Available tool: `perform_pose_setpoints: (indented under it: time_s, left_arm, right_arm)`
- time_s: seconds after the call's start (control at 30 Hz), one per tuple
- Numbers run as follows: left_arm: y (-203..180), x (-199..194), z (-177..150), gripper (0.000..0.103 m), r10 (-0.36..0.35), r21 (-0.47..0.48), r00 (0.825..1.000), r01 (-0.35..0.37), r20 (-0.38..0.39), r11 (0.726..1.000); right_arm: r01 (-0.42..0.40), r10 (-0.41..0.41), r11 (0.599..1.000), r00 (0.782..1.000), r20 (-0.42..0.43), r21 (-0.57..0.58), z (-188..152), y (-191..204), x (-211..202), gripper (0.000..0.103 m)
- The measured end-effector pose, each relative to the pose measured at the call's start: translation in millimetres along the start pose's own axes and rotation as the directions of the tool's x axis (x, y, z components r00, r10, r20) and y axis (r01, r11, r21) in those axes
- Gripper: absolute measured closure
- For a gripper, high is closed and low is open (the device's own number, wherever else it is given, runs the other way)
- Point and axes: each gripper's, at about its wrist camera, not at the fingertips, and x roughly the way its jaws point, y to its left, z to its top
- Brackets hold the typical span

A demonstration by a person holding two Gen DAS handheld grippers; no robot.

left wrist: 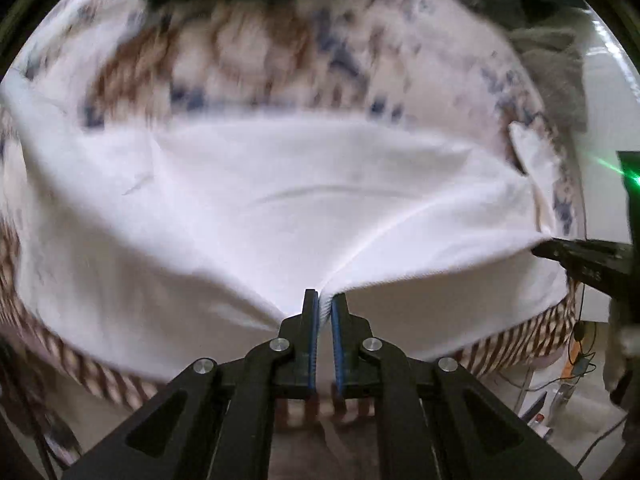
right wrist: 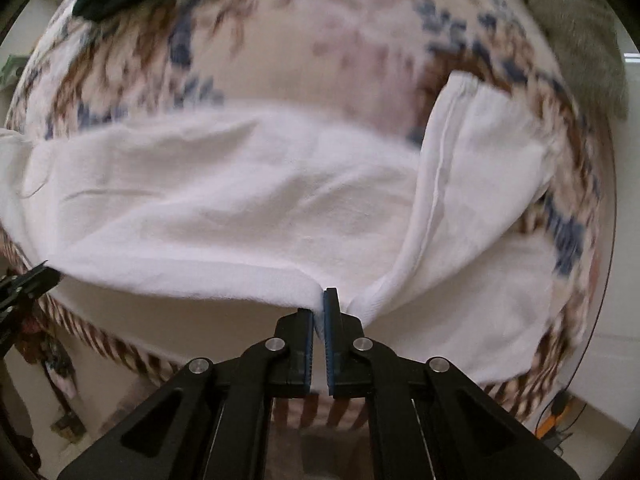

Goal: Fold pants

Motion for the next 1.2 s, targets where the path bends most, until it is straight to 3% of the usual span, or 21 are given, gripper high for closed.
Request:
perform_pose_setpoints:
  time_s: [0.17, 0.27, 0.33, 0.4, 0.47, 0.5, 0.53, 0.57, 0.63, 0.73, 0.8, 0.9, 0.97, 1.0, 1.03, 1.2]
  left_arm:
    - [10.8, 62.7, -29.4, 0.099, 0.002, -0.103, 0.995, -0.012, -0.102, 0.995]
    - [6.6, 65.9, -30.1, 0.093, 0.036, -0.095, 0.994, -0.046, -0.102, 0.994]
    - [5.7, 55.4, -29.6, 0.09, 0.043, -0.124, 0.992, -0.058, -0.12, 0.991]
    - [1.4, 35.1, -28.2, 0.078, 0.06, -0.135, 0.992, -0.075, -0.113, 0.988]
    - [-1.8, 9.9, -26.7, 0.047, 0.08, -0.146, 0.994, -0.09, -0.069, 0.985]
    - [-4.3, 1.6, -24.3, 0.037, 0.097, -0.148, 0.994, -0.104, -0.054, 0.983]
    - [-9.3, -8.7, -18.2, 0.019, 0.135, -0.142, 0.991, -0.137, -0.024, 0.98]
    - [-13.9, -13.9, -15.4, 0.009, 0.165, -0.129, 0.986, -0.163, 0.005, 0.978]
    - [-25.4, -16.7, 0.2, 0.009, 0.229, -0.09, 0.972, -0.223, 0.059, 0.971]
    - [-35.8, 6.4, 31.8, 0.009, 0.331, -0.044, 0.94, -0.328, 0.085, 0.944]
    - [-40.4, 20.6, 40.0, 0.009, 0.351, -0.03, 0.933, -0.349, 0.076, 0.936]
    - [-49.8, 37.8, 50.6, 0.009, 0.362, -0.005, 0.93, -0.362, 0.068, 0.932]
    - [-56.4, 38.0, 52.6, 0.009, 0.36, 0.01, 0.93, -0.361, 0.069, 0.932]
    - [-59.8, 38.6, 54.3, 0.009, 0.361, 0.018, 0.93, -0.362, 0.068, 0.932]
    - [-61.7, 39.4, 52.0, 0.009, 0.353, 0.026, 0.934, -0.355, 0.064, 0.935]
    - [-77.8, 38.4, 37.5, 0.009, 0.305, 0.04, 0.952, -0.306, 0.037, 0.951]
  right_arm:
    - [0.007, -0.008, 1.0, 0.999, -0.05, -0.022, -33.7, 3.6, 34.7, 0.098]
    - [0.01, -0.013, 0.999, 0.996, -0.088, -0.038, -37.3, 4.9, 44.1, 0.096]
    - [-0.025, 0.024, 1.0, 0.993, -0.112, -0.013, -39.5, 0.6, 41.2, 0.09]
    - [-0.072, 0.075, 0.997, 0.99, -0.123, 0.029, -42.9, -7.4, 31.6, 0.071]
    - [-0.152, 0.164, 0.981, 0.981, -0.102, 0.117, -51.0, -21.1, 14.4, 0.028]
    - [-0.171, 0.187, 0.972, 0.979, -0.086, 0.163, -55.2, -28.5, 5.9, 0.016]
    - [-0.189, 0.206, 0.96, 0.976, -0.064, 0.208, -59.1, -36.6, -3.0, 0.009]
    - [-0.21, 0.225, 0.944, 0.974, -0.033, 0.254, -63.1, -46.3, -12.1, 0.009]
    - [-0.211, 0.222, 0.914, 0.975, 0.01, 0.347, -65.2, -66.9, -22.8, 0.009]
    - [-0.149, 0.149, 0.893, 0.988, 0.033, 0.425, -40.5, -88.7, -19.7, 0.009]
    - [-0.101, 0.097, 0.88, 0.995, 0.032, 0.465, -11.1, -106.5, -3.1, 0.009]
    - [-0.109, 0.116, 0.868, 0.993, 0.016, 0.484, 21.7, -118.9, 30.8, 0.015]
    - [-0.062, 0.078, 0.861, 0.997, -0.009, 0.505, 20.4, -125.2, 41.7, 0.055]
    - [-0.076, 0.077, 0.84, 0.997, 0.02, 0.537, 9.0, -133.0, 37.9, 0.089]
    - [-0.1, 0.084, 0.815, 0.995, 0.054, 0.571, -3.4, -140.9, 32.2, 0.095]
    - [-0.114, 0.009, 0.635, 0.99, 0.14, 0.764, -119.5, -199.8, -4.6, 0.096]
